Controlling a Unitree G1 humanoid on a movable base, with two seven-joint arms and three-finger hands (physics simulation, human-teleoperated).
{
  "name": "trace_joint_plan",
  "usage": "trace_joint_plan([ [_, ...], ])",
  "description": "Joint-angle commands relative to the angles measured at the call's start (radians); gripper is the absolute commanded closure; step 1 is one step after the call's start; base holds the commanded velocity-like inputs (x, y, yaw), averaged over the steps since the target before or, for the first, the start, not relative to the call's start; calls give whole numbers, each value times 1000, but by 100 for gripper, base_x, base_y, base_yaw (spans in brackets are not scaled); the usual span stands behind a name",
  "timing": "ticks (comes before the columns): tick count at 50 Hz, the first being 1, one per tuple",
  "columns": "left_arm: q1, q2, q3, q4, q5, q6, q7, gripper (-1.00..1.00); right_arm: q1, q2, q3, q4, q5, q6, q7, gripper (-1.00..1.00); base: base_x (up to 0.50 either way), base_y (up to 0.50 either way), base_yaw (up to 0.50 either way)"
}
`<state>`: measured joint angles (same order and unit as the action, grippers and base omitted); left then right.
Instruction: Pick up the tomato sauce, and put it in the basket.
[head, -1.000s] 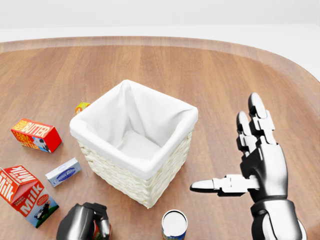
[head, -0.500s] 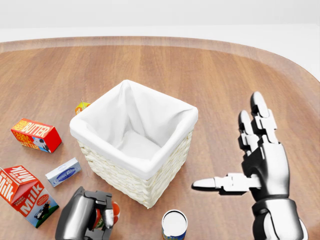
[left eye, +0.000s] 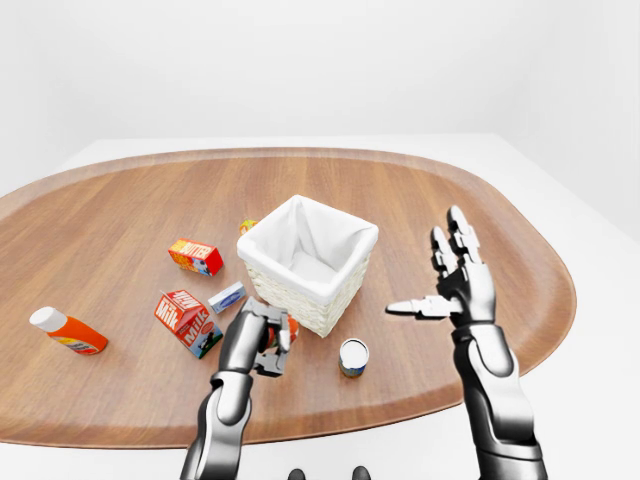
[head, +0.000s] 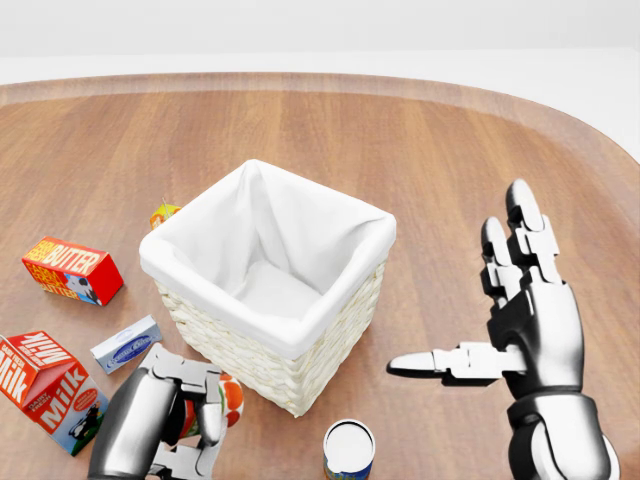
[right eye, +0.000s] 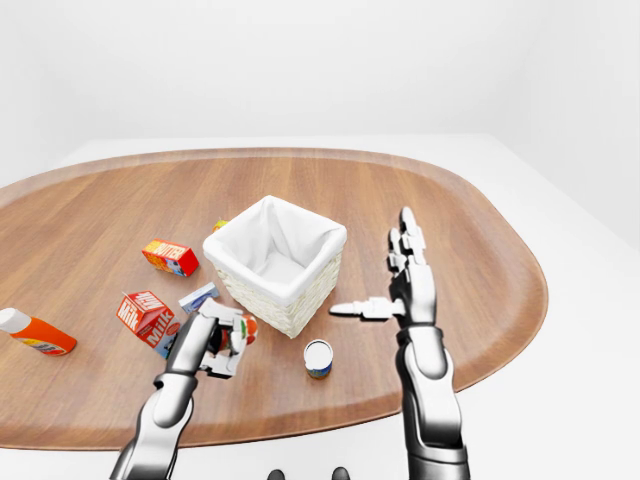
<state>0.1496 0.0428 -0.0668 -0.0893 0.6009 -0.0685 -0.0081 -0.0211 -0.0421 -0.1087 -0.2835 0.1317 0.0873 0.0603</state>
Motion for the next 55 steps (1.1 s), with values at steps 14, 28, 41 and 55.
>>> trace_joint_plan([
  [14,49,-8,13,-292,-39,132,-114,100,-4,-4,-8,-13,4,0,-4,-100,0,0,0],
  [28,21,-11,26,-384,-46,156,-158,100,-7,-4,-9,6,2,0,-3,-100,0,0,0],
  [41,-43,-10,39,-442,-40,156,-199,100,-2,-4,-8,-10,3,0,-4,-100,0,0,0],
  [55,-124,-7,48,-488,-30,156,-239,100,-4,-4,-9,-9,4,0,-4,-100,0,0,0],
])
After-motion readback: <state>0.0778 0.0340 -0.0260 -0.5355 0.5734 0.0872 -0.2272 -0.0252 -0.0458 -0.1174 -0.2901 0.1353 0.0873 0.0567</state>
